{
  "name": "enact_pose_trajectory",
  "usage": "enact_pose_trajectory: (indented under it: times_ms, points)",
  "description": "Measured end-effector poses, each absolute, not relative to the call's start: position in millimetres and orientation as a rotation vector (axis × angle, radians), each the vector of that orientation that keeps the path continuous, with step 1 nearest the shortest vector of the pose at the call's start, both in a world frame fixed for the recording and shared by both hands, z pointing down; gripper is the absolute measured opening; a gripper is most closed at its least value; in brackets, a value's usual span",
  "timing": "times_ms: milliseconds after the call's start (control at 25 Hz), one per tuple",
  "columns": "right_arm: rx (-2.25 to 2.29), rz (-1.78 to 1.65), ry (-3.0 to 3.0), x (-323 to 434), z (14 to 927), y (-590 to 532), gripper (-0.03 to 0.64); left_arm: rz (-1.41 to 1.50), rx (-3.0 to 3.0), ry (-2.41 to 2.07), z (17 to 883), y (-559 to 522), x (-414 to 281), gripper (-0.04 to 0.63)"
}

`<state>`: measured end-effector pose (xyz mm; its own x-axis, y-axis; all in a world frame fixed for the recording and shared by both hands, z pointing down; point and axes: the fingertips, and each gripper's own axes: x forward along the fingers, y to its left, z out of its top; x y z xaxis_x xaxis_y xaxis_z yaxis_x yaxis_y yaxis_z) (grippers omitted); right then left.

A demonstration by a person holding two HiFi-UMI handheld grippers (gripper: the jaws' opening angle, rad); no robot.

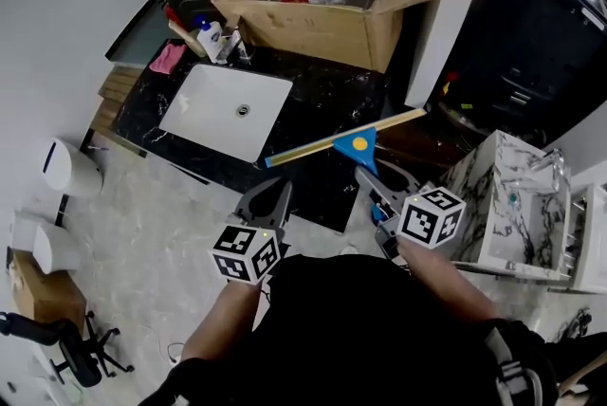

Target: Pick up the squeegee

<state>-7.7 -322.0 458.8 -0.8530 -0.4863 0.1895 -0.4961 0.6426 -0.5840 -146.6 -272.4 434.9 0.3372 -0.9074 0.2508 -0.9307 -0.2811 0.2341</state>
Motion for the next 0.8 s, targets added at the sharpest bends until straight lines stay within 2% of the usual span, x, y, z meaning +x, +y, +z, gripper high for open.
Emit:
enact_pose_trajectory:
  times_ms: [280,800]
  points:
    - [0.897,0.99,-2.851,-16.4,448.4,-300.0,0.147,0.071,2.293,-1.611,427.5,-251.8,-153.7,0.031]
    - [1.014,1.075,-2.787,-46.9,457.3,-226.5,0.147,0.091,2.249,-1.578,441.3,-165.8,-207.1,0.031]
